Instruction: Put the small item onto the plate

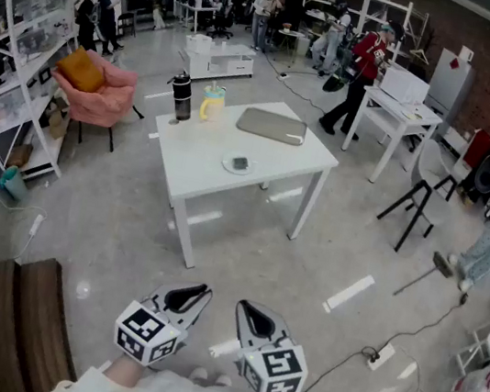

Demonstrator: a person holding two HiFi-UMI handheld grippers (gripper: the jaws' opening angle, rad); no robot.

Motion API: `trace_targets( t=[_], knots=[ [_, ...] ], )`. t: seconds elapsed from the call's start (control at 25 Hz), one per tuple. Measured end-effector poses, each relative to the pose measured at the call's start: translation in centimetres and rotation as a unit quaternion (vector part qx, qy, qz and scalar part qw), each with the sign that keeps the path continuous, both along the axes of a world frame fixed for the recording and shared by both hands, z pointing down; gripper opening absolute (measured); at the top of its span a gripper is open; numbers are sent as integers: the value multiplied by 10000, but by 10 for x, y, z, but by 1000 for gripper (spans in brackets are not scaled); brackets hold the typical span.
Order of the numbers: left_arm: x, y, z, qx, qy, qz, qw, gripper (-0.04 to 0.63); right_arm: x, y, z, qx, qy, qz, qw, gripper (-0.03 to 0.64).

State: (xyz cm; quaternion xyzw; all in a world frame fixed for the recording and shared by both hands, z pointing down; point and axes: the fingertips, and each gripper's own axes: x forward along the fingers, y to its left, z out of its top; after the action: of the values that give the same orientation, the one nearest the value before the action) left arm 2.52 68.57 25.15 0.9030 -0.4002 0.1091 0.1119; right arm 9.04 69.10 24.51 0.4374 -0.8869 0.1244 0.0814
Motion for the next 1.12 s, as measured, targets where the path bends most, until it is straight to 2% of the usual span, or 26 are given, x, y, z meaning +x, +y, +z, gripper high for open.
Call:
trace_targets(
  t=[0.24, 0.36, 0.52, 0.76, 0.96, 1.12],
  knots=[
    [-9, -33, -4, 187, 118, -397, 9990, 48, -12, -25, 6, 193, -9, -299, 9994, 15],
    [-7, -34, 2, 95, 162, -392, 9991, 48, -10, -28, 11, 182, 29, -252, 9995, 15],
    [-2, -34, 8, -60, 408, -292, 9987, 48, -6, -36, 12, 214, 0, -197, 9996, 15],
    [4, -38, 14, -117, 466, -357, 9982, 48, -1, -38, 16, 182, -8, -273, 9995, 15],
    [15, -38, 18, -109, 471, -338, 9983, 48, 7, -39, 16, 90, -412, -399, 9983, 15],
    [23, -36, 26, -135, 400, -414, 9983, 48, 17, -37, 22, 37, -408, -458, 9981, 15]
  ],
)
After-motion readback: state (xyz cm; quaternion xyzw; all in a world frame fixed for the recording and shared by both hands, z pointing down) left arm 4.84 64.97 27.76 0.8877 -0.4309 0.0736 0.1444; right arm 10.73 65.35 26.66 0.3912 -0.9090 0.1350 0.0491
